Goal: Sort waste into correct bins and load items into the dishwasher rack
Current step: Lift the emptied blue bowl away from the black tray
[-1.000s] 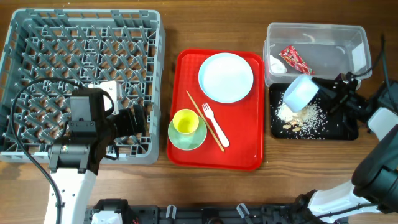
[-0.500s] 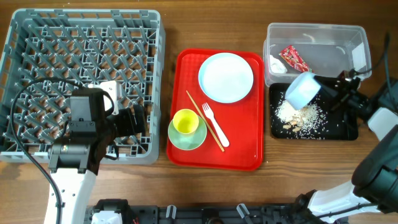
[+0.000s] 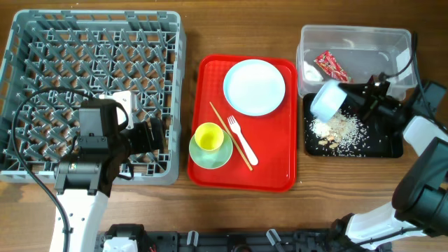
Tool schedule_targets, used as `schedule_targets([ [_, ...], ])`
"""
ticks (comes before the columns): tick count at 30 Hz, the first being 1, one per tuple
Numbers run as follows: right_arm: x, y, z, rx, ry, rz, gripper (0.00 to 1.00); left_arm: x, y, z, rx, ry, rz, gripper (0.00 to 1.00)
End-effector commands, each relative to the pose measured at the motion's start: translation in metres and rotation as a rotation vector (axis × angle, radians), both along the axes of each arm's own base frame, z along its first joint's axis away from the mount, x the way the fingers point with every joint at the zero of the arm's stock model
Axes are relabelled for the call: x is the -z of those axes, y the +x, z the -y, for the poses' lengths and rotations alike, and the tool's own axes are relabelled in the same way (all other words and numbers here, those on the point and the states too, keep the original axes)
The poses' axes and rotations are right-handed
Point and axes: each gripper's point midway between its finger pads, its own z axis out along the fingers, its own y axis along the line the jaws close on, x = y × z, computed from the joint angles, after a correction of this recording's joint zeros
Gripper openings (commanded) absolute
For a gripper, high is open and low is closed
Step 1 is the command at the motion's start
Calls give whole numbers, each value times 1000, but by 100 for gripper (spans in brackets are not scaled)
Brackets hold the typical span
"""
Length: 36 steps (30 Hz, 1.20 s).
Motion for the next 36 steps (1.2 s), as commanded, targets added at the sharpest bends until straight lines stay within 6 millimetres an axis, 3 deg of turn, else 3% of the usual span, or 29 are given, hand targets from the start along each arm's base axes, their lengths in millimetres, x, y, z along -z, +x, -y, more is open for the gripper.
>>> schedule_targets([
  [1, -36, -9, -9, -89, -46, 223, 4, -11, 3, 1, -1, -13, 30, 100],
  [12, -60, -1, -8, -103, -30, 163, 5, -11, 3, 1, -1, -14, 29, 100],
  [18, -140, -3, -9, -68, -202, 428, 5, -11, 3, 1, -1, -14, 29, 100],
  [21, -164, -8, -13, -95, -266, 502, 5, -11, 3, 1, -1, -14, 30, 100],
  [33, -166, 0, -15, -115, -198, 397, 4, -11, 3, 1, -1, -14, 29, 100],
  [36, -184, 13, -8, -45, -153, 406, 5, -11, 3, 1, -1, -14, 29, 100],
])
